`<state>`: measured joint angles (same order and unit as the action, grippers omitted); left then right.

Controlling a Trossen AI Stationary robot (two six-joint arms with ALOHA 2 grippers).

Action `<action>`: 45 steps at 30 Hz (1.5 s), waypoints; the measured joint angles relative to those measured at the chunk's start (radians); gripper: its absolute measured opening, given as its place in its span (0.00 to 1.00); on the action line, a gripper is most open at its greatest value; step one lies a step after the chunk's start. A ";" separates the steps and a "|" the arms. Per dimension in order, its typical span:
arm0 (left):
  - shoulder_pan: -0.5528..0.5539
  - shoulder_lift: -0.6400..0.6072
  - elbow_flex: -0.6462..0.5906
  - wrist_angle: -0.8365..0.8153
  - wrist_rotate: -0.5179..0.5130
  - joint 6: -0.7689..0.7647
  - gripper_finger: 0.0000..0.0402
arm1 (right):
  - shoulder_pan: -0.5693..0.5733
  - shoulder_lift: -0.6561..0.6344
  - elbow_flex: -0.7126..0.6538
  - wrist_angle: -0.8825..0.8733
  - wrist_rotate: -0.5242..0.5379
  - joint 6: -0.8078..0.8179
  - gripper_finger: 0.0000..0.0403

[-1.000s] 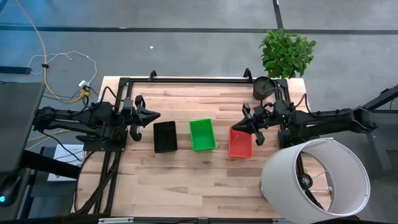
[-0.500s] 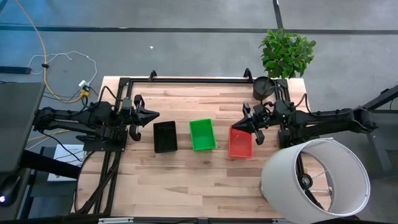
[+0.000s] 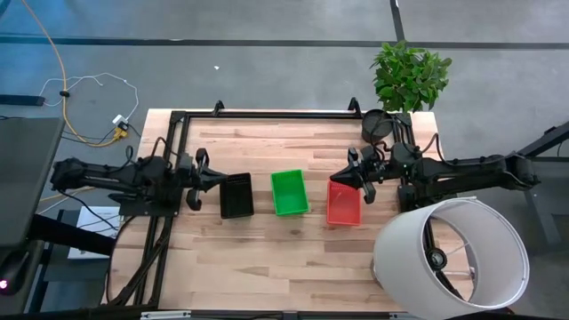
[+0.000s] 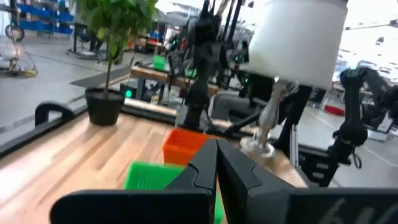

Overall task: Stack baskets by color
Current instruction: Return to Home Position

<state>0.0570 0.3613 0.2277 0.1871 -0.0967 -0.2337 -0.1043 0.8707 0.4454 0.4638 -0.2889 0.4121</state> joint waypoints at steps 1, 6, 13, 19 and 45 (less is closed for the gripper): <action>0.000 -0.017 -0.022 -0.004 0.000 -0.005 0.00 | 0.000 0.000 0.000 0.000 0.002 0.012 0.00; 0.001 -0.113 -0.100 -0.010 0.031 0.000 0.00 | 0.000 0.000 0.000 -0.011 0.038 0.028 0.00; 0.011 -0.237 -0.182 -0.031 0.044 0.040 0.00 | 0.000 0.000 0.000 -0.023 0.054 0.028 0.00; 0.016 -0.339 -0.217 -0.148 0.042 0.046 0.00 | 0.001 0.000 0.000 -0.029 0.053 0.035 0.00; 0.029 -0.342 -0.216 -0.176 0.060 0.106 0.00 | 0.003 -0.240 -0.241 -0.058 0.093 0.059 0.00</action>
<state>0.0856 0.0196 0.0120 0.0109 -0.0372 -0.1272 -0.1016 0.6307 0.2048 0.4062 -0.1963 0.4708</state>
